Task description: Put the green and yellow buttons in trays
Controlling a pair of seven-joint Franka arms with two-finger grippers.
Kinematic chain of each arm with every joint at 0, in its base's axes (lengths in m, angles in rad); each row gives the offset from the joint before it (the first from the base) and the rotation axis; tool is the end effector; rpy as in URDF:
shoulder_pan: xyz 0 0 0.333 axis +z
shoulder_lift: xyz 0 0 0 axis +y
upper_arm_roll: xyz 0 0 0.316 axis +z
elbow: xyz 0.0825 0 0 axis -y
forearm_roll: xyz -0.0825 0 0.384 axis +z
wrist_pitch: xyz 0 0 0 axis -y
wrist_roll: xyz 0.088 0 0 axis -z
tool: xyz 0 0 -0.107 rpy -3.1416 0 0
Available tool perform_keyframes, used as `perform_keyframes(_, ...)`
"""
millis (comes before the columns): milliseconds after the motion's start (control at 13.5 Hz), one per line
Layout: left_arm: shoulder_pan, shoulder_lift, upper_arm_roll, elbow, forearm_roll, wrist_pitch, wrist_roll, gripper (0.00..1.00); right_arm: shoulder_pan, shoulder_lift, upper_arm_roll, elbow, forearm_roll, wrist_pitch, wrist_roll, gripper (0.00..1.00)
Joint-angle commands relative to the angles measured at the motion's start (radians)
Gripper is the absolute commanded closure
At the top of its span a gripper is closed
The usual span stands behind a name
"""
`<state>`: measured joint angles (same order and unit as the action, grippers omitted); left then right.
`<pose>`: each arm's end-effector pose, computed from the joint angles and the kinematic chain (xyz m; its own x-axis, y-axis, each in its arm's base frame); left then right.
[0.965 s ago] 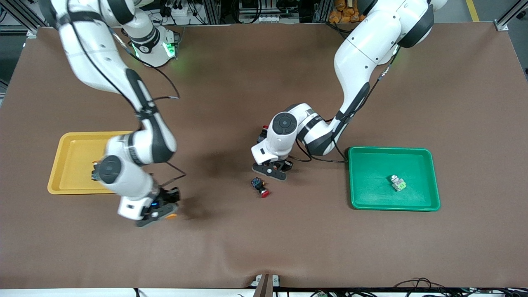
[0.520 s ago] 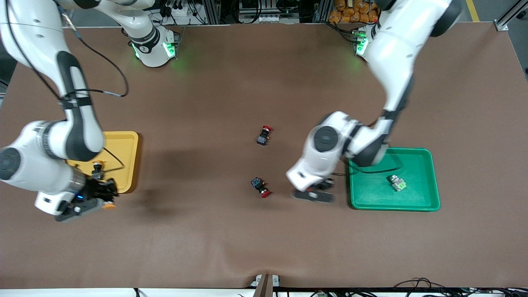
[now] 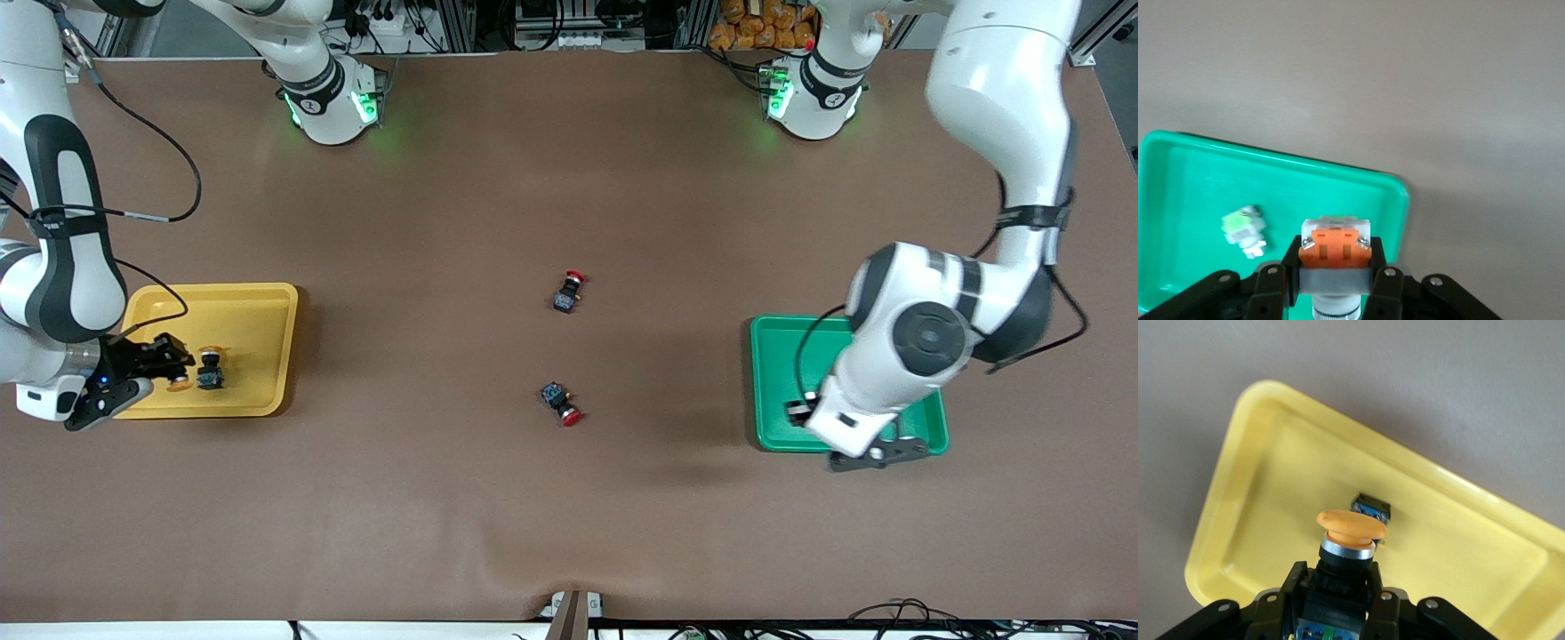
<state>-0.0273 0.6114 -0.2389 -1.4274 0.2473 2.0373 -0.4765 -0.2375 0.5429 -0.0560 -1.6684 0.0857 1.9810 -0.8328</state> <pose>0.7029 -0.1441 0.3468 0.9886 0.1411 0.0525 0.1446 -0.9870 -0.0699 0.6271 -0.1802 0.2739 0.8645 0.4871 -0.1237 0.4601 -0.8661 -0.1952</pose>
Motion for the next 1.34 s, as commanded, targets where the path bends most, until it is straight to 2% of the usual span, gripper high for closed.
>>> perform_keyframes(0,0.088,-0.038,-0.011,-0.054,-0.017,-0.009,0.096,1.00,-0.052,0.017,0.021,0.006,-0.041,-0.007,-0.005,0.86)
perform_keyframes(74,0.124,-0.041,-0.011,-0.067,-0.016,-0.008,0.113,1.00,-0.060,0.015,0.021,0.007,-0.041,-0.014,-0.006,0.73)
perform_keyframes(148,0.139,-0.041,-0.011,-0.068,-0.016,-0.009,0.116,1.00,-0.062,0.012,0.021,0.007,-0.041,-0.018,-0.006,0.42)
perform_keyframes(223,0.156,-0.041,-0.010,-0.070,-0.014,-0.008,0.119,1.00,-0.071,0.008,0.021,0.009,-0.041,-0.018,-0.006,0.00)
perform_keyframes(297,0.173,-0.038,-0.011,-0.070,-0.013,-0.008,0.137,1.00,-0.086,0.006,0.024,0.030,-0.038,-0.027,-0.005,0.00)
perform_keyframes(520,0.210,-0.027,-0.011,-0.070,-0.010,0.004,0.197,1.00,-0.059,0.000,0.028,0.134,-0.029,-0.190,0.036,0.00)
perform_keyframes(668,0.217,-0.021,-0.011,-0.067,-0.008,0.006,0.202,1.00,-0.011,-0.033,0.030,0.167,-0.037,-0.275,0.192,0.00)
perform_keyframes(1039,0.216,0.013,-0.010,-0.068,-0.011,0.011,0.193,1.00,0.107,-0.200,0.028,0.139,-0.038,-0.461,0.428,0.00)
perform_keyframes(1262,0.216,0.039,-0.010,-0.077,-0.007,0.012,0.191,1.00,0.158,-0.348,0.028,0.043,-0.040,-0.459,0.575,0.00)
